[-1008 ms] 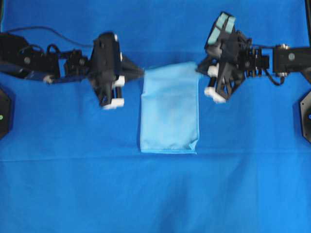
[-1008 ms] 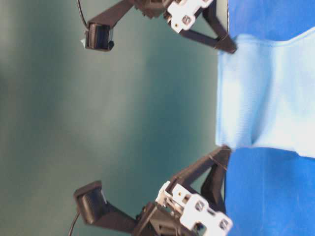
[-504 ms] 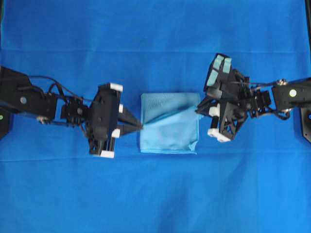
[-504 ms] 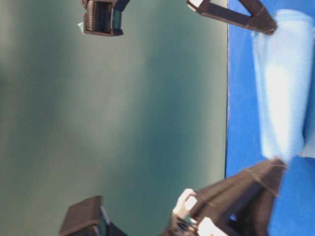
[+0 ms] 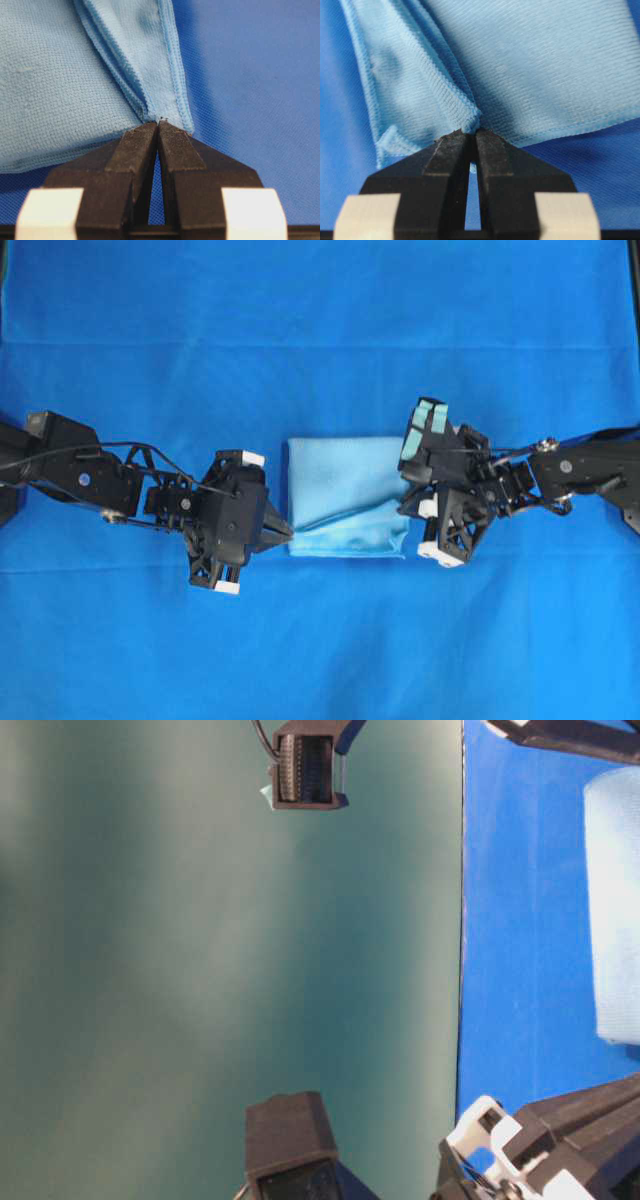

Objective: Fold the light blue towel.

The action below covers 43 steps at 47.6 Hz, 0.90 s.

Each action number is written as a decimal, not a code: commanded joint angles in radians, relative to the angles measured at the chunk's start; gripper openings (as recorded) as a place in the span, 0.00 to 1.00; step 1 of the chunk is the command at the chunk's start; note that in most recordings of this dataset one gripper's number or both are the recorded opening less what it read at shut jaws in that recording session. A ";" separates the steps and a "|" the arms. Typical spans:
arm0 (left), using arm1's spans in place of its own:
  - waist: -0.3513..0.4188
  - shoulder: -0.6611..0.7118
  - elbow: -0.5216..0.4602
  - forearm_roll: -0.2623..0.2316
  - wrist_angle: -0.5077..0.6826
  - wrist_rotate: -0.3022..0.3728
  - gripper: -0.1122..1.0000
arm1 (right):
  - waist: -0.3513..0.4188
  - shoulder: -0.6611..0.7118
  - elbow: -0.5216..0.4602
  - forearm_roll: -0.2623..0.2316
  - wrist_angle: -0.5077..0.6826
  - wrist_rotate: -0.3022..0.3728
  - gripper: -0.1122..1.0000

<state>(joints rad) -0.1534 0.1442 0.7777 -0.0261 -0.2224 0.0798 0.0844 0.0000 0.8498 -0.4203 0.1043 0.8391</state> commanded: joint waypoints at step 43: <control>-0.009 -0.472 0.092 0.000 0.183 0.002 0.60 | 0.117 -0.382 -0.057 -0.069 0.308 -0.002 0.65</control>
<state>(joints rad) -0.1595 -0.2332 0.8575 -0.0261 -0.0399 0.0798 0.1979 -0.3022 0.7915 -0.4556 0.3896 0.8376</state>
